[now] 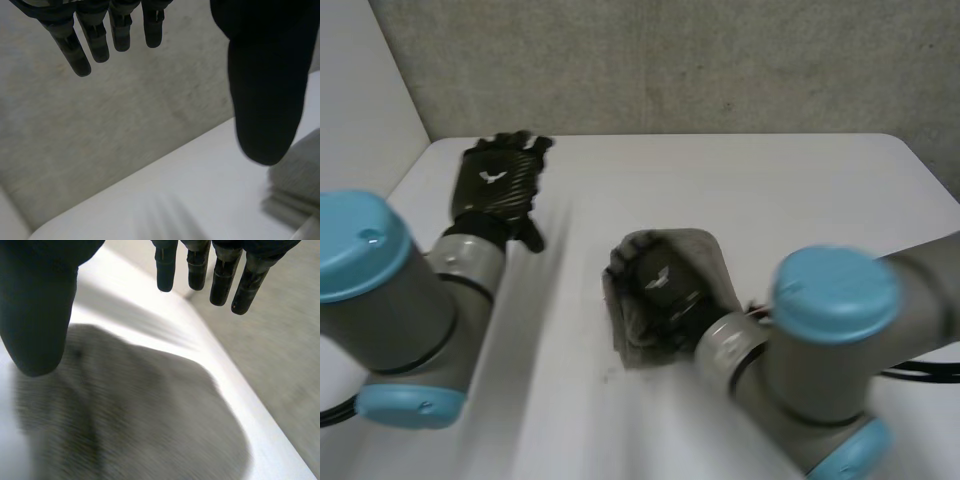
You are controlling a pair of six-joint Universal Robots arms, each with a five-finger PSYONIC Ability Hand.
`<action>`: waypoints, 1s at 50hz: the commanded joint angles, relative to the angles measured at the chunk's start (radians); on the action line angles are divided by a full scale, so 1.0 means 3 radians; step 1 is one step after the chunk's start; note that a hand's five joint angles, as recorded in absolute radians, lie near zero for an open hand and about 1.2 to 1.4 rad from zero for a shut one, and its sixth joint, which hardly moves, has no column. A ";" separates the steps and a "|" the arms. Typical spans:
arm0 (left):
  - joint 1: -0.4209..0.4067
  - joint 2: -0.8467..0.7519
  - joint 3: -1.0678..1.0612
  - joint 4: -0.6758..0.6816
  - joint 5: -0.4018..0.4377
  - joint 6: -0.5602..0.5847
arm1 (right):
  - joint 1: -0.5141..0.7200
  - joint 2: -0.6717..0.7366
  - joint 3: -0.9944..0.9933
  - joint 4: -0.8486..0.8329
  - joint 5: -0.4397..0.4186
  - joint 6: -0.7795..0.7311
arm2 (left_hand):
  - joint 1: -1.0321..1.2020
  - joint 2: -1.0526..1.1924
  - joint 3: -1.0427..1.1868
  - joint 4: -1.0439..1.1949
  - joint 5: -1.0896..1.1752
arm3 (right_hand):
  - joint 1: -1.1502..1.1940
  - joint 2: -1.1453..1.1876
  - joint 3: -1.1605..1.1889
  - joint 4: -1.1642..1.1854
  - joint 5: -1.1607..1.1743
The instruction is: Fold the towel.
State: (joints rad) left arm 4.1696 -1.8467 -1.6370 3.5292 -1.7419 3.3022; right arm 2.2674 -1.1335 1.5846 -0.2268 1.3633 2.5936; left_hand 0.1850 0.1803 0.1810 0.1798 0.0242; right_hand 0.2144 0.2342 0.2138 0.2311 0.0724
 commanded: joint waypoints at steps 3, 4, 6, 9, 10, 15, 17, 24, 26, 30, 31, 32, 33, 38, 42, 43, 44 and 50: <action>-0.0425 -0.0579 0.0625 -0.0034 0.0044 -0.0295 | -0.0996 -0.0691 0.0368 0.0055 -0.0029 0.1196 | 0.0095 0.0111 0.0108 0.0112 0.0049 | -0.0133 -0.0199 -0.0131 -0.0189 -0.0241; -0.0506 -0.0665 0.0701 -0.0039 0.0130 -0.0422 | -0.0998 -0.0691 0.0368 0.0055 -0.0029 0.1198 | 0.0105 0.0120 0.0118 0.0122 0.0059 | -0.0133 -0.0199 -0.0131 -0.0189 -0.0241; -0.0553 -0.0768 0.0742 -0.0039 0.0269 -0.0530 | -0.1196 -0.0691 0.0378 0.0167 -0.0207 0.1340 | 0.0105 0.0120 0.0118 0.0122 0.0059 | -0.0133 -0.0199 -0.0131 -0.0189 -0.0241; -0.0609 -0.0936 0.0768 -0.0049 0.0447 -0.0627 | -0.1278 -0.0665 0.0348 0.0320 -0.0437 0.1376 | 0.0105 0.0120 0.0118 0.0122 0.0059 | -0.0133 -0.0199 -0.0131 -0.0189 -0.0241; -0.0634 -0.1012 0.0773 -0.0065 0.0478 -0.0637 | -0.1279 -0.0665 0.0348 0.0321 -0.0438 0.1377 | 0.0105 0.0120 0.0118 0.0122 0.0059 | -0.0133 -0.0199 -0.0131 -0.0189 -0.0241; -0.0635 -0.1217 0.0768 -0.0212 0.0438 -0.0622 | -0.1263 -0.0440 0.0240 0.0403 -0.0633 0.1402 | 0.0105 0.0120 0.0118 0.0122 0.0059 | -0.0133 -0.0199 -0.0131 -0.0189 -0.0241; -0.0620 -0.1248 0.0758 -0.0274 0.0412 -0.0622 | -0.1243 -0.0227 0.0098 0.0429 -0.0643 0.1402 | 0.0105 0.0120 0.0118 0.0122 0.0059 | -0.0133 -0.0199 -0.0131 -0.0189 -0.0241; -0.0380 -0.1315 0.0615 -0.0581 0.0182 -0.0607 | -0.1074 0.0250 -0.0240 0.0490 -0.0643 0.1371 | 0.0076 0.0091 0.0089 0.0093 0.0030 | -0.0133 -0.0199 -0.0131 -0.0189 -0.0241; -0.0344 -0.1320 0.0594 -0.0617 0.0161 -0.0607 | -0.0998 0.0378 -0.0348 0.0536 -0.0633 0.1361 | 0.0076 0.0091 0.0089 0.0093 0.0030 | -0.0133 -0.0199 -0.0131 -0.0189 -0.0241; -0.0328 -0.1330 0.0558 -0.0658 0.0156 -0.0607 | -0.0890 0.0704 -0.0618 0.0714 -0.0587 0.1336 | 0.0066 0.0081 0.0079 0.0083 0.0020 | -0.0133 -0.0199 -0.0131 -0.0189 -0.0241; -0.0328 -0.1330 0.0543 -0.0668 0.0161 -0.0607 | -0.0875 0.0771 -0.0685 0.0761 -0.0541 0.1295 | 0.0056 0.0072 0.0069 0.0073 0.0010 | -0.0133 -0.0199 -0.0131 -0.0189 -0.0241; -0.0328 -0.1330 0.0533 -0.0673 0.0161 -0.0607 | -0.0875 0.0772 -0.0685 0.0761 -0.0541 0.1295 | 0.0046 0.0062 0.0060 0.0063 0.0000 | -0.0133 -0.0199 -0.0131 -0.0189 -0.0241; -0.0328 -0.1330 0.0533 -0.0673 0.0161 -0.0607 | -0.0860 0.0817 -0.0746 0.0807 -0.0480 0.1234 | 0.0046 0.0062 0.0060 0.0063 0.0000 | -0.0133 -0.0199 -0.0131 -0.0189 -0.0241; -0.0369 -0.1259 0.0502 -0.0709 0.0171 -0.0612 | -0.0849 0.0772 -0.0874 0.0889 -0.0301 0.0979 | 0.0036 0.0052 0.0050 0.0053 -0.0009 | -0.0133 -0.0199 -0.0131 -0.0189 -0.0241; -0.0394 -0.1100 0.0507 -0.0730 0.0166 -0.0607 | -0.0849 0.0395 -0.0941 0.0884 -0.0249 0.0937 | 0.0027 0.0042 0.0040 0.0044 -0.0019 | -0.0133 -0.0199 -0.0131 -0.0189 -0.0241; -0.0394 -0.0933 0.0507 -0.0735 0.0166 -0.0607 | -0.0849 0.0393 -0.0941 0.0884 -0.0249 0.0937 | 0.0027 0.0042 0.0040 0.0044 -0.0019 | -0.0133 -0.0199 -0.0131 -0.0189 -0.0241; -0.0394 -0.0931 0.0507 -0.0735 0.0166 -0.0607 | -0.0854 0.0231 -0.0956 0.0869 -0.0219 0.0942 | 0.0027 0.0042 0.0040 0.0044 -0.0019 | -0.0133 -0.0199 -0.0131 -0.0189 -0.0241; -0.0338 -0.0221 0.0609 -0.0847 0.0166 -0.0612 | -0.0885 -0.0352 -0.1089 0.0848 0.0220 0.1039 | 0.0066 0.0081 0.0079 0.0083 0.0020 | -0.0133 -0.0199 -0.0131 -0.0189 -0.0241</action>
State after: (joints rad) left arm 4.0528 -2.1002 -1.4813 3.3054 -1.6919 3.1199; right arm 2.0109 -1.0583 1.2916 0.0368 1.3148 2.8766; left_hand 0.1839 0.1797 0.1793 0.1802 0.0221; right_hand 0.2070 0.2342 0.2137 0.2311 0.0670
